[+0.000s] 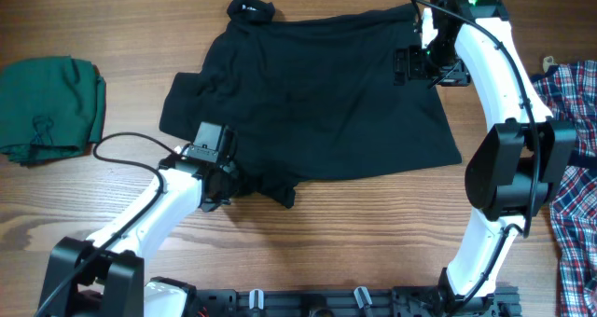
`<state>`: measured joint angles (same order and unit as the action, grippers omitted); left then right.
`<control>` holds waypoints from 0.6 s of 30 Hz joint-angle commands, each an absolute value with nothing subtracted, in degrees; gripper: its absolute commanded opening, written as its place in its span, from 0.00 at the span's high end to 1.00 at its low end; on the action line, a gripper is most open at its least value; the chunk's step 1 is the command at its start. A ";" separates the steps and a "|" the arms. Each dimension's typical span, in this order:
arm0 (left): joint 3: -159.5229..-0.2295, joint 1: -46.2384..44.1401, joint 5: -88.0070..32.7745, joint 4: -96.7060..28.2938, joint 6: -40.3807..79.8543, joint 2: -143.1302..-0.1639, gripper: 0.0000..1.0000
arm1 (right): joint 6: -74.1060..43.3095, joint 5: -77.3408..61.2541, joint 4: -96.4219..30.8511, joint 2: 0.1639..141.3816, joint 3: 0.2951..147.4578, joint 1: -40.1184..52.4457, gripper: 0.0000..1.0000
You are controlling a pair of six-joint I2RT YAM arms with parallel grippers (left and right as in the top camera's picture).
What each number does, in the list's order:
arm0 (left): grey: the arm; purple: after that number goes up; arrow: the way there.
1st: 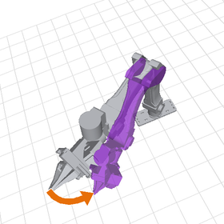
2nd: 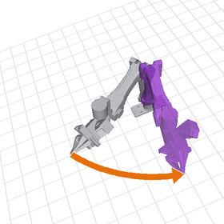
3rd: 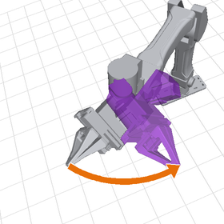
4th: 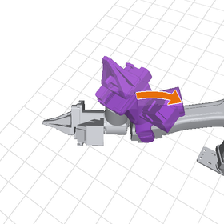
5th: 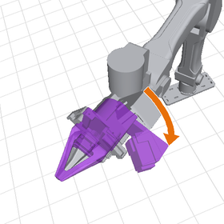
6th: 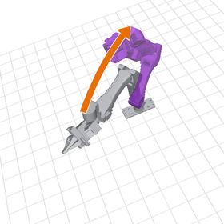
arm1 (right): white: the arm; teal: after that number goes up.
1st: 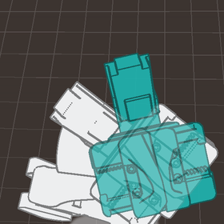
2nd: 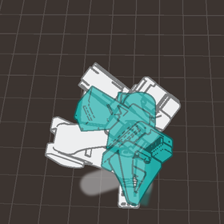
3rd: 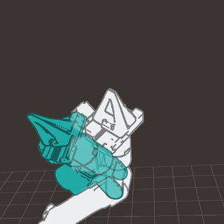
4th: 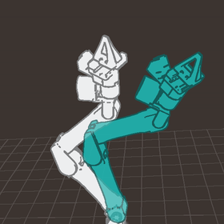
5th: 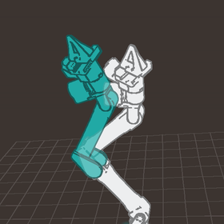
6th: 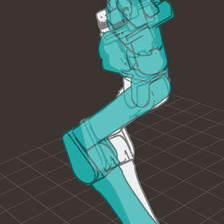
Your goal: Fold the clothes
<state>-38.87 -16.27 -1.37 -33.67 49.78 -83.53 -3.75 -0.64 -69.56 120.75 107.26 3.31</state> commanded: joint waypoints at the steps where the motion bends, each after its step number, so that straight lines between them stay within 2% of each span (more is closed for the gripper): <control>1: -44.75 -14.66 0.80 -37.30 41.36 -79.90 0.96 | -3.01 -1.48 -69.63 121.30 107.13 3.31 0.00; 5: -46.50 -13.28 4.08 -42.89 38.92 -79.81 0.96 | -2.98 -1.48 -69.63 121.30 107.13 3.31 0.00; 10: -46.52 -11.03 4.40 -43.24 36.16 -79.81 0.96 | -3.01 -1.32 -69.63 121.30 107.13 3.31 0.00; 18: -46.52 -10.63 4.38 -30.68 33.19 -79.81 0.96 | -3.01 -1.32 -69.71 121.30 107.13 3.31 0.00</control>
